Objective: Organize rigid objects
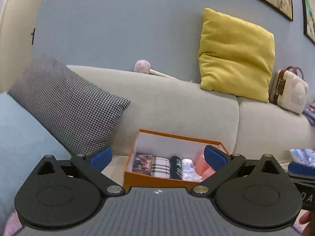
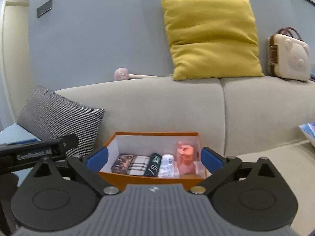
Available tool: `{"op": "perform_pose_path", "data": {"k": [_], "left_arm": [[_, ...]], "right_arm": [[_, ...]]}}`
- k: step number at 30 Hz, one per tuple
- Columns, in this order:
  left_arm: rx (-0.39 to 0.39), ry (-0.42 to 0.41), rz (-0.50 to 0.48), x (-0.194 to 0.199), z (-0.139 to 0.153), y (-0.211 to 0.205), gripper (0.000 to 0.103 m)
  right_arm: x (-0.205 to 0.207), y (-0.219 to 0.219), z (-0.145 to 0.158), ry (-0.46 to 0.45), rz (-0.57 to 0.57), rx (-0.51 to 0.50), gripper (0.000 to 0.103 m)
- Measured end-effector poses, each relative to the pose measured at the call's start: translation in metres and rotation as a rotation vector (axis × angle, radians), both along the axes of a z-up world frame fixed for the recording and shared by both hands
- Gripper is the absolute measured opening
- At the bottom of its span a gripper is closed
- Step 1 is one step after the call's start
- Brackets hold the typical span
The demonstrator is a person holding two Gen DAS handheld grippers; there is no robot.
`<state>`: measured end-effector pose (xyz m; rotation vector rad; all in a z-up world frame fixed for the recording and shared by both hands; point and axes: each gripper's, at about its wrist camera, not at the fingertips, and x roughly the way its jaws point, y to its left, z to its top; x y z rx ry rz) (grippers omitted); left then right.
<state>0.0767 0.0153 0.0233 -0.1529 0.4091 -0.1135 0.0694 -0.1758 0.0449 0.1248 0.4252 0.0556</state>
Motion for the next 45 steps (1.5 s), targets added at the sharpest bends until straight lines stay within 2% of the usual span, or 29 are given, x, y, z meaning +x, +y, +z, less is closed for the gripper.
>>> {"op": "perform_pose_path", "data": {"k": [9,14,19,45], "left_arm": [[0.066,0.042,0.023,-0.020,-0.025,-0.004,0.103],[0.131,0.049,0.037,-0.036,-0.036,-0.010,0.103],[0.104,0.082,0.045,-0.037,-0.039,-0.004,0.103],[0.168,0.118,0.012,-0.038,-0.045,-0.010,0.103]], "right_arm": [[-0.023,0.003,-0.021,0.020,-0.051,-0.037,0.100],[-0.030,0.008,-0.030,0.045,-0.054,-0.065,0.100],[-0.037,0.012,-0.033,0.050,-0.035,-0.081,0.100],[-0.037,-0.007,-0.050,0.131,-0.083,-0.004,0.101]]}}
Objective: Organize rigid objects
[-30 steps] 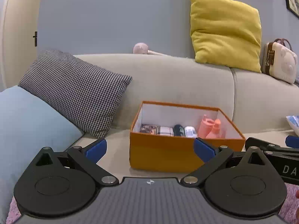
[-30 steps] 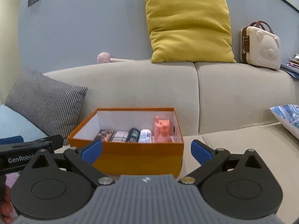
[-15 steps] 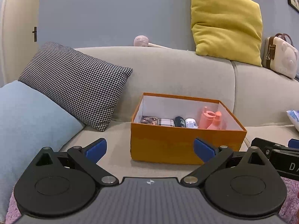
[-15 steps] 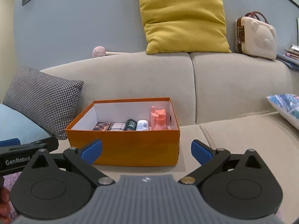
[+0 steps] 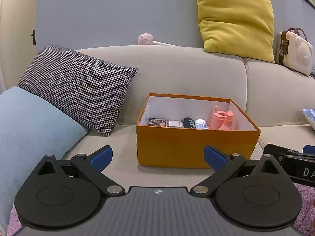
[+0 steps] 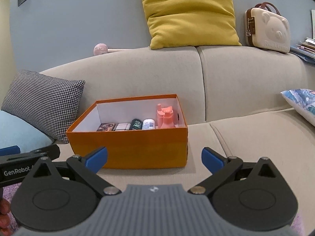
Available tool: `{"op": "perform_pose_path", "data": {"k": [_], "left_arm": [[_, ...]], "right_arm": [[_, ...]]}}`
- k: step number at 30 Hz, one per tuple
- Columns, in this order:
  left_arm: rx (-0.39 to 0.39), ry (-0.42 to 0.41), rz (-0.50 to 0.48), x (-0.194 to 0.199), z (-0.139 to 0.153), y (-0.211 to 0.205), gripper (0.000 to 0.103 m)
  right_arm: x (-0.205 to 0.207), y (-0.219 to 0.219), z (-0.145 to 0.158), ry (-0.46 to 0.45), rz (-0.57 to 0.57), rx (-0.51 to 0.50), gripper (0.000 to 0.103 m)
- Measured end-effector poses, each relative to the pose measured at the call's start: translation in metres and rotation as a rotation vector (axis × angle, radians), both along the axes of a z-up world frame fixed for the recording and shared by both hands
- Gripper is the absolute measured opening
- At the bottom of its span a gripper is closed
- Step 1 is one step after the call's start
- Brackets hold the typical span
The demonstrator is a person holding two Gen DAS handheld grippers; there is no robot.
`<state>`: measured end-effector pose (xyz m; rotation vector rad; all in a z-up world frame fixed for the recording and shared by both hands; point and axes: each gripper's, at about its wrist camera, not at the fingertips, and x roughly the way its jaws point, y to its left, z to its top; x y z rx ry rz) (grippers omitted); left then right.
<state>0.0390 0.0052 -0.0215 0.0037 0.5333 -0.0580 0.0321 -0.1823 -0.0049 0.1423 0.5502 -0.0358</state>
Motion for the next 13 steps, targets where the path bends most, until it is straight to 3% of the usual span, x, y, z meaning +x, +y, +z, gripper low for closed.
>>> {"op": "perform_pose_path", "data": {"k": [13], "left_arm": [[-0.002,0.004,-0.005,-0.0001,-0.0034,0.0001,0.103]], "right_arm": [[0.0029,0.0007,-0.0029,0.019,-0.001,0.003,0.101]]}}
